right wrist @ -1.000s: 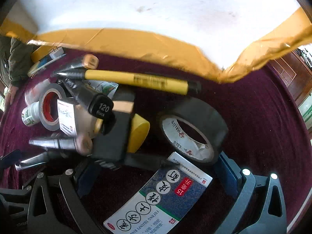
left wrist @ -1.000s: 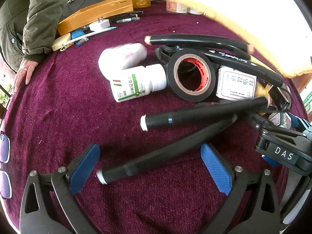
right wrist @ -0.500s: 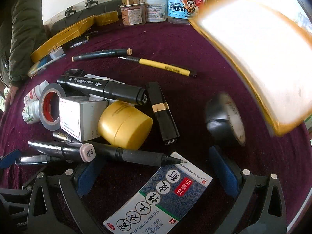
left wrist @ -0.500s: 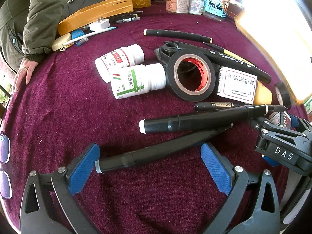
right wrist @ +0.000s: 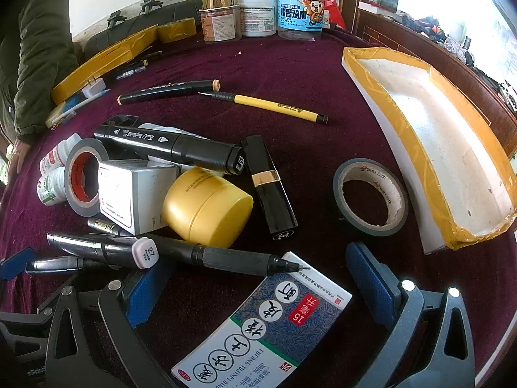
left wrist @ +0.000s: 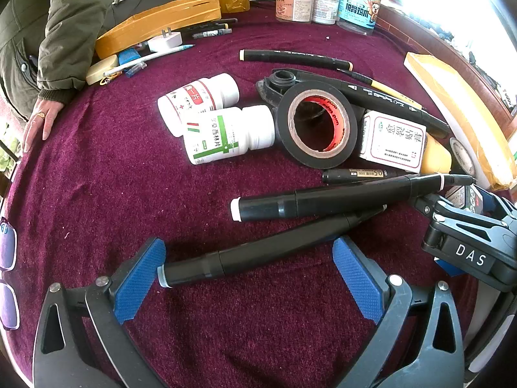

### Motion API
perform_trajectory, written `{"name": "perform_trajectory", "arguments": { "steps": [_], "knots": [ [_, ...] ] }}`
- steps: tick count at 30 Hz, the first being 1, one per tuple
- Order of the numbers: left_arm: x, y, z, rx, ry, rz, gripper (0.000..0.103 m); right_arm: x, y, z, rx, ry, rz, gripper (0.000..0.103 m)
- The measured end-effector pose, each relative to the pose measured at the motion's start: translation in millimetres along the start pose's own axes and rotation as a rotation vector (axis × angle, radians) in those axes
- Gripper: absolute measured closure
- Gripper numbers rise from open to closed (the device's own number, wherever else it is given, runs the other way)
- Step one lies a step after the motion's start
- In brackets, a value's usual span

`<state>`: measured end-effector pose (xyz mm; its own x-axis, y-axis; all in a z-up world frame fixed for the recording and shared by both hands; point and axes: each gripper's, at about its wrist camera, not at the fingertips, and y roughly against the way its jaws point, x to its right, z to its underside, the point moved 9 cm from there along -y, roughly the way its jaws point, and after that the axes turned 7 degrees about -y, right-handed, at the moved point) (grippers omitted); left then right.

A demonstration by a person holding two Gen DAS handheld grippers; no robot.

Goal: Organize rigid objects
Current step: 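Close the right tool on the white medicine box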

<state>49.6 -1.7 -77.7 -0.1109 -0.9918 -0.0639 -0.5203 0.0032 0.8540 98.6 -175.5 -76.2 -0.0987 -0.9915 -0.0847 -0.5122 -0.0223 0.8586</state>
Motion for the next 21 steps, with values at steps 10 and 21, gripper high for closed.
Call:
{"name": "perform_trajectory", "arguments": {
  "steps": [10,21],
  "knots": [
    [-1.1,0.7,-0.3,0.004,0.001,0.002,0.0,-0.1,0.4,-0.2,-0.001,0.001,0.001,0.001],
    [-1.3,0.7,0.2,-0.002,0.0,0.002,0.0,-8.5,-0.3,-4.9,-0.008,0.048,-0.028,0.001]
  ]
}}
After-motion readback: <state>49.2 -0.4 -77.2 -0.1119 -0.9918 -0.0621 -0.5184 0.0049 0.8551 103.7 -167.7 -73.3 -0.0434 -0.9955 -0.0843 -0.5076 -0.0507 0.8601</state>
